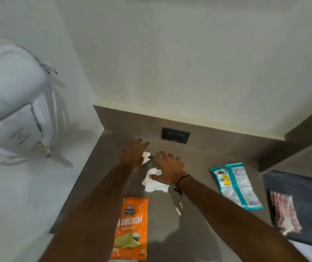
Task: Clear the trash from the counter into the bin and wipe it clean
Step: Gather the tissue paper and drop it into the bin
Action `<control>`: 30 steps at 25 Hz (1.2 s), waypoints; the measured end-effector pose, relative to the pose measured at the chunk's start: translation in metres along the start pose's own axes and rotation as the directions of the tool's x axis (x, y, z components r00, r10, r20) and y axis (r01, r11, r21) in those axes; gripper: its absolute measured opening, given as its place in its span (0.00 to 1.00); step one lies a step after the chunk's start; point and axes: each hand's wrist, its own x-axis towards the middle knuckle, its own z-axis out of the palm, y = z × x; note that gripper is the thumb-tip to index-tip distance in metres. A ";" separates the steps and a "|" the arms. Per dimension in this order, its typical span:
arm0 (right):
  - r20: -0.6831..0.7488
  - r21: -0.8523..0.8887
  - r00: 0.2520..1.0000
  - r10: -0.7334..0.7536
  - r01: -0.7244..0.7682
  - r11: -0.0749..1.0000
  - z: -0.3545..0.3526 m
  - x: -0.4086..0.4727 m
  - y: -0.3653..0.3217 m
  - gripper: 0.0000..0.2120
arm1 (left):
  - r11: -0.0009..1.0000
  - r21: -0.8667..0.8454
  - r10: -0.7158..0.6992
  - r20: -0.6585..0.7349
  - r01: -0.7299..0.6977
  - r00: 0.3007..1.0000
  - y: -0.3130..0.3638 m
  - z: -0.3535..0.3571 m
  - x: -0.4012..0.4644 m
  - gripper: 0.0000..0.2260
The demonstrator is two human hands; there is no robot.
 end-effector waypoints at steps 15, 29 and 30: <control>0.153 0.961 0.833 0.531 -0.251 0.117 -0.005 -0.038 0.020 0.13 | 0.361 -0.933 -0.211 -0.071 0.010 0.975 0.086 0.014 -0.051 0.13; 0.032 0.948 0.818 0.574 -0.208 0.243 0.105 -0.361 0.023 0.12 | 0.415 -0.908 0.062 -0.036 -0.059 0.997 0.250 0.132 -0.308 0.35; 0.089 0.931 0.817 0.570 -0.272 0.244 0.129 -0.372 0.014 0.12 | 0.508 -0.856 0.032 -0.093 -0.096 0.995 0.251 0.159 -0.325 0.31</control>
